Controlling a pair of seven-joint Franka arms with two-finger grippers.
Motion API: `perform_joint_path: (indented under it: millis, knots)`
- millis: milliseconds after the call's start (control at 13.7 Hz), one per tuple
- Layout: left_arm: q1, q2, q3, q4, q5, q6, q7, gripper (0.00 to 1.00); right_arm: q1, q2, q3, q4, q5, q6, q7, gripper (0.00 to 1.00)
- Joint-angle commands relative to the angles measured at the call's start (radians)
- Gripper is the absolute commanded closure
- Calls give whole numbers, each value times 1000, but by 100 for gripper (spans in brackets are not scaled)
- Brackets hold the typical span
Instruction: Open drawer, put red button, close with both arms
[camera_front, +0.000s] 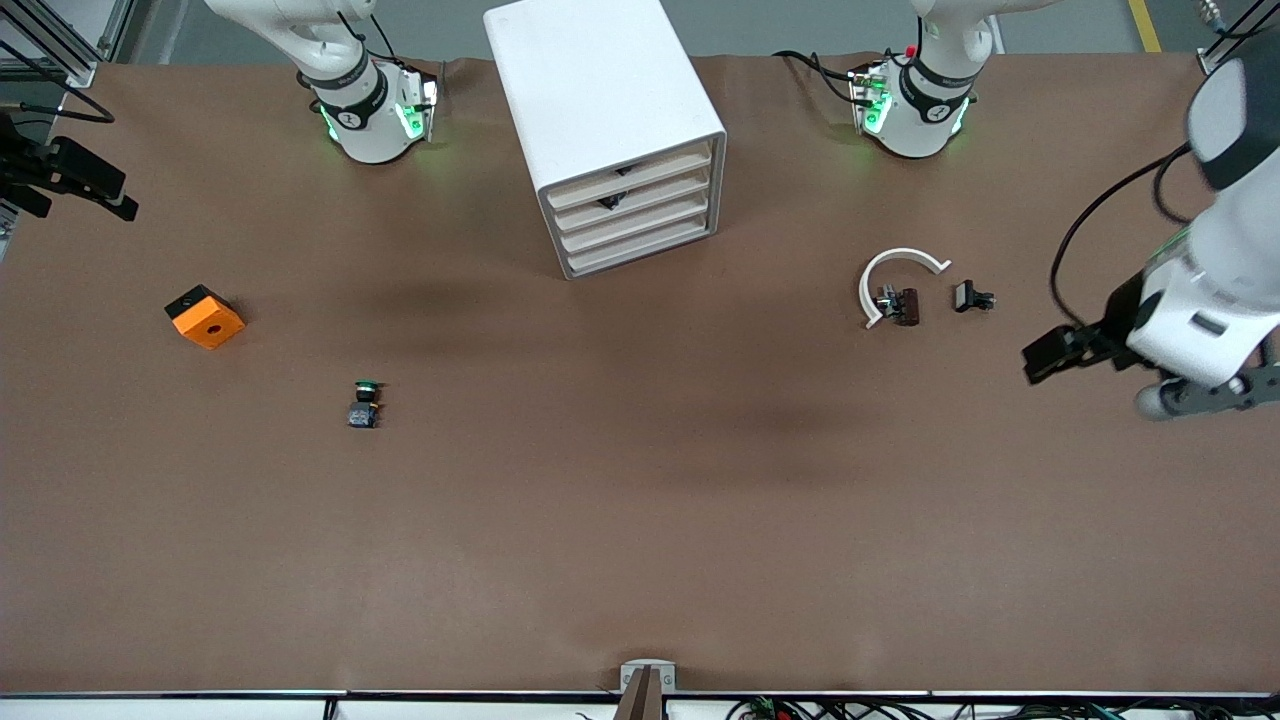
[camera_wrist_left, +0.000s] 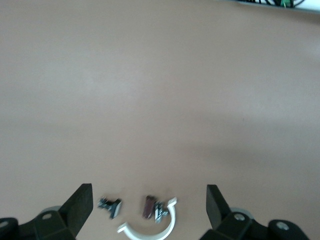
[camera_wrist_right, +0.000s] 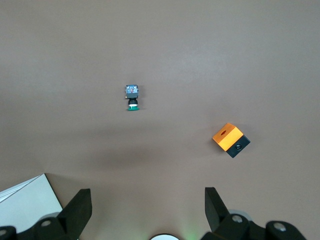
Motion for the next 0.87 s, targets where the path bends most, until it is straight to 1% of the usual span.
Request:
perform_joint_path:
  millis: [0, 73, 218, 437, 510, 582, 801]
  knots:
    - [-66, -154, 91, -133, -26, -17, 74, 0, 2, -13, -3, -3, -4, -12, -11, 0]
    - [-78, -198, 103, -179, -26, -17, 85, 0, 1, -13, -4, -3, 0, -12, -11, 0]
    - [-89, -271, 106, -256, -27, -31, 92, 0, 2, -15, -3, -1, 2, -12, -11, 0]
    - [-89, -308, 111, -270, -44, -72, 108, 0, 5, -15, -1, 8, 2, -13, -24, 0]
    - [-86, -321, 112, -272, -44, -86, 149, 0, 5, -13, 2, 37, 2, -13, -49, 0]
    - [-83, -331, 112, -278, -46, -103, 186, 0, 5, -15, 2, 37, 2, -16, -49, 0]
    - [-80, -341, 128, -284, -55, -112, 191, 0, 4, -13, 0, 37, 2, -27, -52, 0]
